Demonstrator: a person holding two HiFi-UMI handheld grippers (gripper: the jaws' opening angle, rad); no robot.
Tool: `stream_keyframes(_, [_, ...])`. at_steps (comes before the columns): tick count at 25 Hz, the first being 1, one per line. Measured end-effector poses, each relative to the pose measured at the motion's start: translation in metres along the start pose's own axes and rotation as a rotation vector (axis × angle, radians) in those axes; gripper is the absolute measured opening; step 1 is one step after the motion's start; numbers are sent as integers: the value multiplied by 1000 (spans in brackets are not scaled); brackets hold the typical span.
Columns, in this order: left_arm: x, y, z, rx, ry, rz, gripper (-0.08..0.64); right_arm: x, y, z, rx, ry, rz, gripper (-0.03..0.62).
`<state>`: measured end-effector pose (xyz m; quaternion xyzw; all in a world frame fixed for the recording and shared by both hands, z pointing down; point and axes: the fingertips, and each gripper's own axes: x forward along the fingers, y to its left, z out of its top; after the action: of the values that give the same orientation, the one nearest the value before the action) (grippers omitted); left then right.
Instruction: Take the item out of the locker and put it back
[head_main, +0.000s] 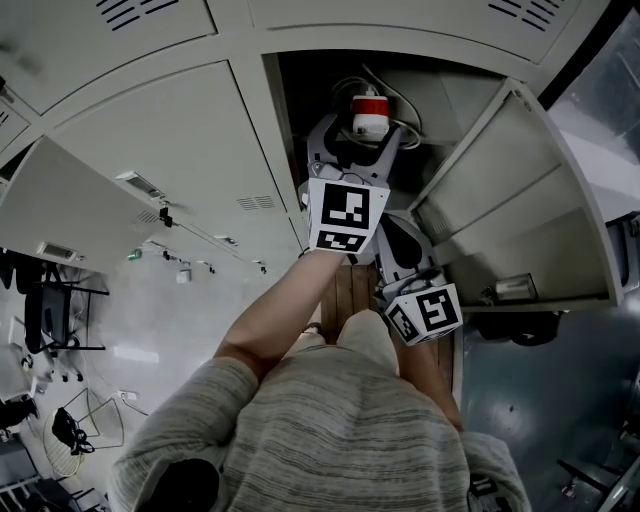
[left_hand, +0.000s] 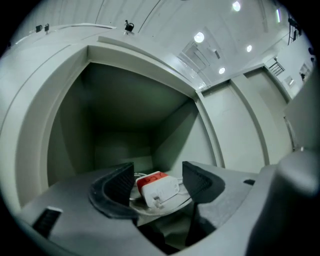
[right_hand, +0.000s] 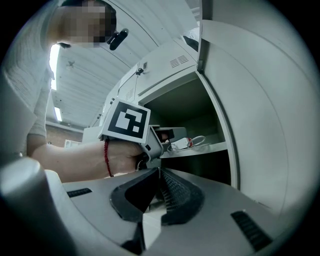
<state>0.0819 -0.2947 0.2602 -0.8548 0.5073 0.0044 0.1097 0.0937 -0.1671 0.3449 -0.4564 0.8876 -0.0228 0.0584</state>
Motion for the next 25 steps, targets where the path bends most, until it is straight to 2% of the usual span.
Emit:
stream_keyframes(7, [-34, -13, 7, -7, -29, -61, 295, 0, 12, 2, -6, -5, 2, 27])
stream_keyframes(13, [-69, -20, 0, -11, -33, -80, 287, -3, 23, -2, -13, -1, -1, 28])
stream_keyframes(17, [-88, -19, -12, -30, -18, -84, 250, -7, 31, -7, -18, 10, -3, 28])
stream_keyframes(25, [-116, -20, -44, -60, 33, -81, 115, -16, 41, -16, -24, 27, -26, 28])
